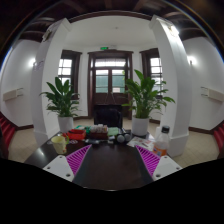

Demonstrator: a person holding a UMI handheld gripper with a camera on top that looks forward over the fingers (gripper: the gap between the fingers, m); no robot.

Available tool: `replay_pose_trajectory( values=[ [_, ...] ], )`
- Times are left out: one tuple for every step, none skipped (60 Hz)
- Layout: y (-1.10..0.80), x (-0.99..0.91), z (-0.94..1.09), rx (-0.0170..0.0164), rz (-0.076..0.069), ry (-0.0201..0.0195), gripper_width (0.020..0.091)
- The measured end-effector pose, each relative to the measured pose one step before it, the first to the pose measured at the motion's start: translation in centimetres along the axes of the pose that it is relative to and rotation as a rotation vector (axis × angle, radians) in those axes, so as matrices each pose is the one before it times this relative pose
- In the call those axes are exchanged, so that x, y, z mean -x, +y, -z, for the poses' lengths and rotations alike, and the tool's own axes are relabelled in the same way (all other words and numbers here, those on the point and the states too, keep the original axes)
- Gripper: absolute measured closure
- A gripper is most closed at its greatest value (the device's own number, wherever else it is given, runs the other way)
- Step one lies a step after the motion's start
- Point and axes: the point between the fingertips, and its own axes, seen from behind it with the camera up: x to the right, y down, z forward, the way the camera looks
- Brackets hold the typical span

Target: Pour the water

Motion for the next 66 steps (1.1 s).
replay_pose_trajectory(
  values=[
    [0.664,-0.818,-0.04,0.0006,-0.0013,0.00271,0.0252],
    [0.601,-0.49,0.096,-0.00018,-0.0012,0.00414,0.0251],
    [0.556,-0.648,-0.008,-0.0001,-0.003,0.00431,0.0251],
    [0.507,-0.785,0.005,-0.00041,-0.0043,0.00776,0.0254],
    [0.349,-0.829,0.01,-0.00078,-0.0039,0.01003,0.0252],
    [0.353,-0.835,-0.044,-0.00112,-0.0029,0.01164,0.0252],
    [0.316,-0.837,-0.107,-0.00205,-0.0016,0.01226,0.0249],
    [0.245,-0.955,-0.126,-0.00314,-0.0022,0.01084,0.0248],
    [0.244,-0.643,-0.005,-0.00387,-0.0009,0.01369,0.0247],
    [0.204,-0.789,-0.092,-0.00294,-0.0003,0.01384,0.0248],
    [0.225,-0.809,-0.172,-0.0016,0.0014,0.01354,0.0247],
    [0.18,-0.761,-0.174,-0.00189,0.0029,0.01193,0.0249],
    [0.195,-0.673,-0.21,-0.00271,0.0042,0.01022,0.025],
    [0.085,-0.654,-0.251,-0.00356,0.0032,0.00891,0.0251],
    [0.13,-0.648,-0.319,-0.00276,0.0018,0.00852,0.0252],
    [0.154,-0.781,-0.407,-0.00117,-0.0005,0.00712,0.0263],
    [0.156,-0.454,-0.293,0.00011,-0.0011,0.00878,0.0262],
    [0.167,-0.549,-0.4,0.00139,-0.0032,0.0054,0.0262],
    [0.176,-0.676,-0.544,0.00267,-0.0053,0.00326,0.0264],
    [0.121,-0.486,-0.451,0.00259,-0.0065,0.0048,0.0264],
    [0.113,-0.42,-0.483,0.00126,-0.0076,0.00299,0.0264],
    [0.064,-0.36,-0.512,-0.0004,-0.0073,-0.00014,0.0265],
    [0.023,-0.364,-0.487,-0.00027,-0.0064,-0.00158,0.0265],
    [0.056,-0.328,-0.521,0.00015,-0.0063,-0.00036,0.0264],
    [0.051,-0.367,-0.481,0.00037,-0.0068,0.00074,0.0265],
    [0.058,-0.324,-0.463,-0.00046,-0.0066,-0.00016,0.0264],
    [-0.011,-0.277,-0.498,-0.00152,-0.0052,-0.00182,0.0263],
    [-0.022,-0.21,-0.428,-0.00198,-0.0048,-0.00324,0.0263],
    [-0.069,-0.207,-0.435,-0.00256,-0.0045,-0.00272,0.0262],
    [-0.044,-0.032,-0.334,-0.00245,-0.0029,-0.00029,0.0262],
    [-0.03,-0.343,-0.497,0.00024,-0.0017,-0.00242,0.0263],
    [0.032,-0.133,-0.367,0.00145,0.001,-0.00199,0.0259],
    [-0.015,-0.051,-0.35,0.00094,0.0022,-0.00214,0.0255],
    [-0.039,-0.047,-0.341,-0.0007,0.0037,-0.0019,0.0255],
    [-0.082,0.027,-0.227,-0.00256,0.0052,0.00117,0.0256],
    [-0.085,-0.083,-0.366,-0.00135,0.0057,0.00126,0.0256],
    [-0.045,-0.24,-0.437,0.00002,0.0068,0.00132,0.0258],
    [-0.005,-0.064,-0.294,-0.00032,0.0076,0.00196,0.0265],
    [0.0,0.106,-0.21,-0.0013,0.0076,0.0024,0.0272],
    [-0.017,0.037,-0.272,-0.00232,0.0065,0.0003,0.0281],
    [-0.029,0.041,-0.251,-0.00336,0.0053,-0.00097,0.0295],
    [-0.018,-0.085,-0.298,-0.00445,0.0037,-0.003,0.0308],
    [-0.03,0.088,-0.239,-0.0044,0.0035,-0.00185,0.0321],
    [0.032,0.117,-0.197,-0.00212,0.0033,-0.00335,0.0332],
    [0.036,0.122,-0.212,-0.00032,0.0032,-0.00399,0.0364],
    [0.154,0.285,-0.316,0.00067,0.0047,-0.00182,0.0355],
    [0.086,0.093,-0.21,0.00166,0.0021,-0.00178,0.0409],
    [0.102,0.088,-0.145,0.00186,0.0013,-0.00031,0.0464],
    [0.12,0.103,-0.196,0.0021,0.0015,-0.00011,0.0518],
    [0.057,0.166,-0.179,-0.00169,-0.0009,-0.0025,0.0588],
    [-0.17,0.082,-0.088,-0.00996,-0.0026,-0.00053,0.0589],
    [-0.046,-0.039,-0.074,-0.00438,0.0009,0.00206,0.0589],
    [-0.166,-0.369,-0.254,0.00142,0.0043,-0.00139,0.0601],
    [0.122,0.352,0.086,-0.00267,0.0045,0.00193,0.0616],
    [-0.017,0.062,0.025,0.00127,0.0016,-0.00114,0.0628],
    [0.017,-0.043,-0.018,0.00173,-0.0011,0.00229,0.0635],
    [0.008,-0.035,-0.024,0.00109,-0.0012,0.00298,0.065],
    [0.005,0.005,-0.014,0.00015,0.0,0.00054,0.0643],
    [-0.037,-0.038,-0.051,-0.00207,0.0012,0.00035,0.0702],
    [0.039,0.007,-0.015,-0.00056,0.001,0.00209,0.0727],
    [0.01,-0.005,-0.013,-0.00044,0.0006,0.00173,0.0737],
    [-0.024,0.105,-0.038,0.00019,0.0022,0.00584,0.0765],
    [0.003,-0.034,-0.024,0.00162,0.0018,0.00455,0.0764],
    [0.026,0.064,-0.028,0.00205,0.0059,0.00224,0.0762],
    [0.007,0.084,-0.003,0.00241,0.0086,-0.00039,0.0796],
    [-0.02,0.08,-0.016,0.00151,0.0059,0.00188,0.0797]
  ],
)
